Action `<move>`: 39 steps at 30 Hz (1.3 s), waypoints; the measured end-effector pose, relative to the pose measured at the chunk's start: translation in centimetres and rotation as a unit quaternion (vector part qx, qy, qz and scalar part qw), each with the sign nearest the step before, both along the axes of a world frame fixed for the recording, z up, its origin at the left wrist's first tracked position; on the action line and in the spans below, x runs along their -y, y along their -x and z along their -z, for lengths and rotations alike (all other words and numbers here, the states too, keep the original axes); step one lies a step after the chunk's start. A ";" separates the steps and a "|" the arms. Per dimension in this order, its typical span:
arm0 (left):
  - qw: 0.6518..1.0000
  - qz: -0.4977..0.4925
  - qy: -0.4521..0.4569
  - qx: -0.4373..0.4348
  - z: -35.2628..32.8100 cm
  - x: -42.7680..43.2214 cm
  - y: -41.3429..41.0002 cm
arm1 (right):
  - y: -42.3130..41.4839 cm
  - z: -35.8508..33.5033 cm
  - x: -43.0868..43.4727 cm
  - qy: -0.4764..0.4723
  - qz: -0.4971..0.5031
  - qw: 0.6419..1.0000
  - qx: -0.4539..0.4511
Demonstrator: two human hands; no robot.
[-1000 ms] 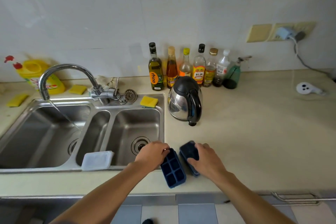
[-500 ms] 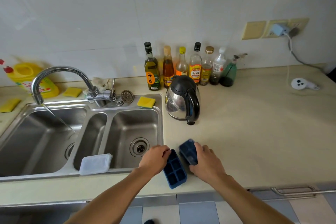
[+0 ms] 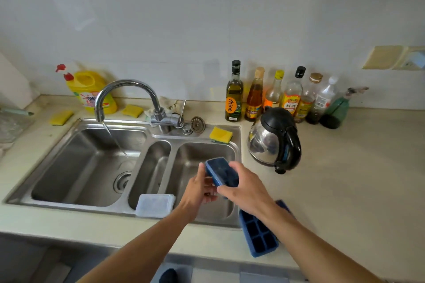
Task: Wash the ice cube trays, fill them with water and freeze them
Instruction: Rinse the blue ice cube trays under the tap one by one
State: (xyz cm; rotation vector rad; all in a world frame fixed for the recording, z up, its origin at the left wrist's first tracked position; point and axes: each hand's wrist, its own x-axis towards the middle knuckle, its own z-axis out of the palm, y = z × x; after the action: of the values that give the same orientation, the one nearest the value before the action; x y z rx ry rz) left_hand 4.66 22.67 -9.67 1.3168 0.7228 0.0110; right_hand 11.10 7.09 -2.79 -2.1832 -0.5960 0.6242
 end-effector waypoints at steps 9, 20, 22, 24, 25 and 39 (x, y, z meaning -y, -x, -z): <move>0.992 -0.095 0.072 0.031 0.1 -15.9 4.5 | 3.8 0.6 -19.5 -0.011 -0.071 0.997 -0.029; 0.993 -0.118 0.011 -0.012 0.2 -30.0 6.5 | 6.4 1.6 -33.1 0.031 -0.117 0.992 -0.044; 0.991 -0.127 -0.001 -0.030 0.2 -30.5 6.0 | 6.0 1.4 -33.8 0.032 -0.119 0.991 -0.050; 0.989 -0.140 -0.008 -0.049 -0.3 -30.9 5.4 | 5.4 1.3 -34.4 0.033 -0.122 0.991 -0.049; 0.988 -0.142 -0.014 -0.057 -0.6 -31.1 5.1 | 5.1 1.2 -34.7 0.036 -0.123 0.990 -0.051; 0.990 -0.069 -0.066 -0.105 0.4 -40.5 1.3 | 3.0 3.2 -43.2 0.024 -0.050 0.993 -0.105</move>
State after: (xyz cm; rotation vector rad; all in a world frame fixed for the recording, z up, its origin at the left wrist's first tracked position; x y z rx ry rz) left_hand 3.36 63.18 -10.04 1.4058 1.0056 0.0328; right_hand 8.12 50.27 -5.96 -2.1080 -0.5855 0.9165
